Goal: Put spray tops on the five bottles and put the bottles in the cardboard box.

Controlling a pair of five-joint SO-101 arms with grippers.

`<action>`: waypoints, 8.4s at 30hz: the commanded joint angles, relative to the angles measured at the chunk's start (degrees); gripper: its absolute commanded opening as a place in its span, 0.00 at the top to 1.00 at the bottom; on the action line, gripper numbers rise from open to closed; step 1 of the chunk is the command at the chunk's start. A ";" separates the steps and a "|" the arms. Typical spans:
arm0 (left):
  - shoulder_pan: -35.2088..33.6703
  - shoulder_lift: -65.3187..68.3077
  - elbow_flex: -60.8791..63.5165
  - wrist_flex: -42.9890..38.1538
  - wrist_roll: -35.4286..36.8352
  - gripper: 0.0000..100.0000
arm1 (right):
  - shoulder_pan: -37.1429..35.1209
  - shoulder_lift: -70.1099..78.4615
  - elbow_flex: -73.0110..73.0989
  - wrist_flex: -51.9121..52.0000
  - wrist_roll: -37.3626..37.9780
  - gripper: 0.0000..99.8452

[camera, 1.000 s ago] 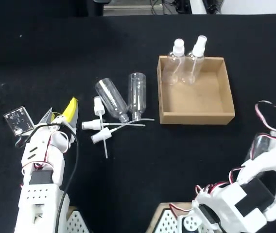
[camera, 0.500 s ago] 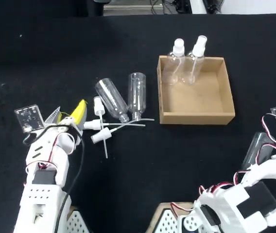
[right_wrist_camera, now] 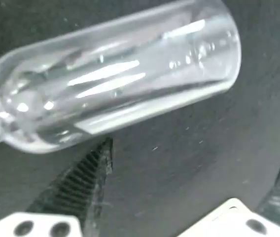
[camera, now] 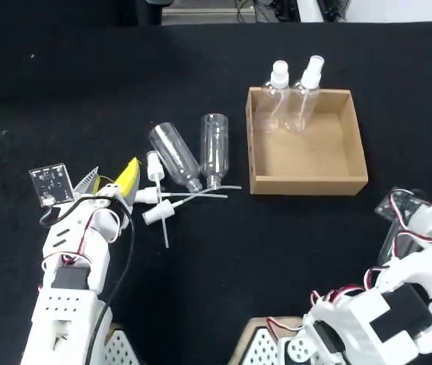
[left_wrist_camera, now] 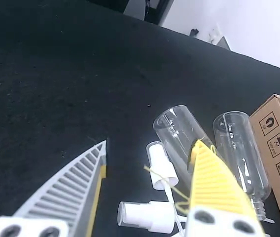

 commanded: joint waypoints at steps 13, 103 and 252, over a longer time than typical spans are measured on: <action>0.75 -0.97 -3.30 -1.32 -0.79 0.73 | -14.42 -17.45 10.86 -3.78 2.02 0.55; 0.75 -0.88 -3.30 -1.32 -0.79 0.73 | -8.09 -35.30 7.60 17.93 -26.46 0.67; 2.95 40.44 -34.86 16.35 -6.59 0.73 | -69.45 -69.41 36.00 2.20 -90.20 0.99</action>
